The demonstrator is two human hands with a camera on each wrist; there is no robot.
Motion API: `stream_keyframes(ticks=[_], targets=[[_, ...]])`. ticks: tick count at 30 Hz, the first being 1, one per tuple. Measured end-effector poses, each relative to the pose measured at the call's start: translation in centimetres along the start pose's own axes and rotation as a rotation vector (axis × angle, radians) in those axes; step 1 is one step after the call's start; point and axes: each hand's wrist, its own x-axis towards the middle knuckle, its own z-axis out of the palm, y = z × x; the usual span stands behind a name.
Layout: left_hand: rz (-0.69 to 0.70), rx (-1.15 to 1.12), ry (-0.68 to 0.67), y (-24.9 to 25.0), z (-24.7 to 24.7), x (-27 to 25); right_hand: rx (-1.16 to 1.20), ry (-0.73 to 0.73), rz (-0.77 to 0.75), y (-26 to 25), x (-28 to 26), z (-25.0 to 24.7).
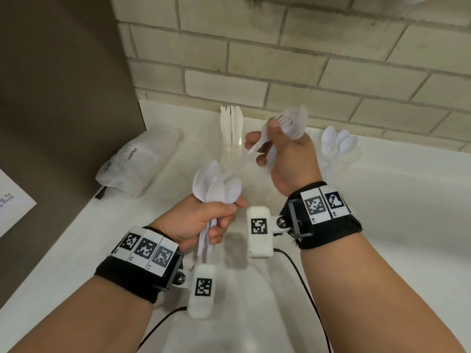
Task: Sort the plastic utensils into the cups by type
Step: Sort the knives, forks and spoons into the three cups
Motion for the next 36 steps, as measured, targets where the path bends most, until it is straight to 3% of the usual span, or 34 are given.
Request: stream_keyframes(ticks=[4,8,14,17,20,24,30,36], targets=[[0.058,0.117,0.113,-0.2,0.0,0.4,0.015,0.051,-0.099,-1.5,-0.4,0.4],[0.077,0.140,0.161,-0.4,-0.1,0.9,-0.237,-0.066,-0.174,-1.7,-1.6,1.3],[0.063,0.138,0.193,-0.4,-0.1,1.0,-0.564,-0.091,-0.226,-0.7,-1.5,1.6],[0.102,0.188,0.235,-0.1,0.4,1.2,-0.782,-0.112,-0.126,0.0,-1.3,1.6],[0.144,0.258,0.254,-0.2,0.5,1.5,-0.814,-0.186,0.035,1.0,-1.5,1.7],[0.117,0.264,0.255,-0.5,0.1,1.7,-0.870,-0.207,0.035,1.8,-1.7,2.1],[0.082,0.192,0.288,-0.4,0.2,1.5,-0.670,0.061,-0.062,2.1,-0.8,2.3],[0.064,0.239,0.243,-0.2,0.5,1.3,-0.352,0.102,-0.103,0.6,-1.1,2.9]])
